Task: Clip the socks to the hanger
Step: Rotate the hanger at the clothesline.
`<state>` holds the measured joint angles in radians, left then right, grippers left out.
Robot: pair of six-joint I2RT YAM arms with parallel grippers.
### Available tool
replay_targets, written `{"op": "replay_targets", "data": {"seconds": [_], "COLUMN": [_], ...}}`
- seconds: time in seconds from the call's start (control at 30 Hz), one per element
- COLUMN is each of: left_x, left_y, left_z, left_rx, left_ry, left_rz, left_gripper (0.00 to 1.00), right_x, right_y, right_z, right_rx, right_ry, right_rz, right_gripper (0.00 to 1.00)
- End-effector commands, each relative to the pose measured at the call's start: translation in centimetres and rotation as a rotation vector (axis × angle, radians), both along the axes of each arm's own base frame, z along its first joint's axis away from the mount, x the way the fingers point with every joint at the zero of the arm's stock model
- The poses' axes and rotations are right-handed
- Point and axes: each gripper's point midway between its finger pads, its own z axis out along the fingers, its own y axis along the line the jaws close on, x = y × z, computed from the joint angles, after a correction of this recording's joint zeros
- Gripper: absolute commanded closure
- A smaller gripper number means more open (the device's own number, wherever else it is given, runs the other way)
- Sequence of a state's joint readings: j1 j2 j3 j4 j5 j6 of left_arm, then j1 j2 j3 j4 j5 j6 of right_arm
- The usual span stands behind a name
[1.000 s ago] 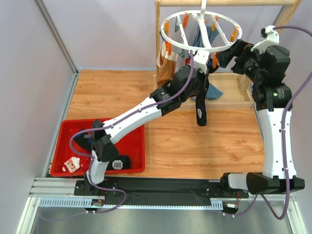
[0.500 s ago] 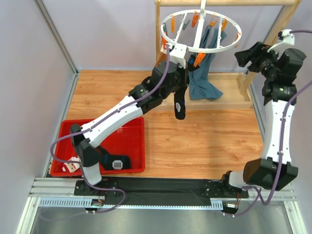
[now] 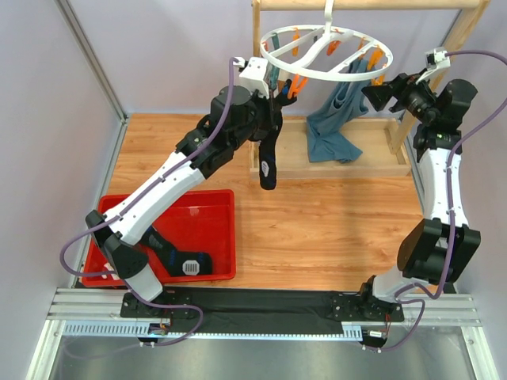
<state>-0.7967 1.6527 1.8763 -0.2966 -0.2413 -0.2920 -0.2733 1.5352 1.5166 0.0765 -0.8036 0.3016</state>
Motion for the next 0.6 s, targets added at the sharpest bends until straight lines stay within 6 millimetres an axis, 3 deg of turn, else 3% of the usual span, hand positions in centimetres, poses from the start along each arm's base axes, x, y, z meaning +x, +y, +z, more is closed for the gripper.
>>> {"op": "replay_targets", "data": {"seconds": [0.0,0.2,0.47,0.57], "left_x": [-0.5,-0.2,-0.3,-0.4], "left_y": [-0.5,-0.4,-0.3,-0.2], "left_z": [0.7,0.6,0.6,0.5], "left_rx": [-0.031,-0.046,-0.058,-0.057], "left_ry": [0.002,0.014,0.028,0.036], "left_rz": [-0.038,-0.045,-0.057,-0.057], "left_gripper": [0.99,0.99,1.00,1.00], "right_x": [-0.5,-0.9,-2.3,-2.1], "right_y": [1.4,2.4,3.3,3.8], "right_z": [3.0,3.7,4.5,4.8], "right_rx": [-0.064,-0.021,0.003,0.023], "right_ry": [-0.140,-0.138,-0.150,-0.142], "right_rz": [0.129,0.211,0.259,0.283], "right_gripper": [0.18,0.33,0.34,0.46]}}
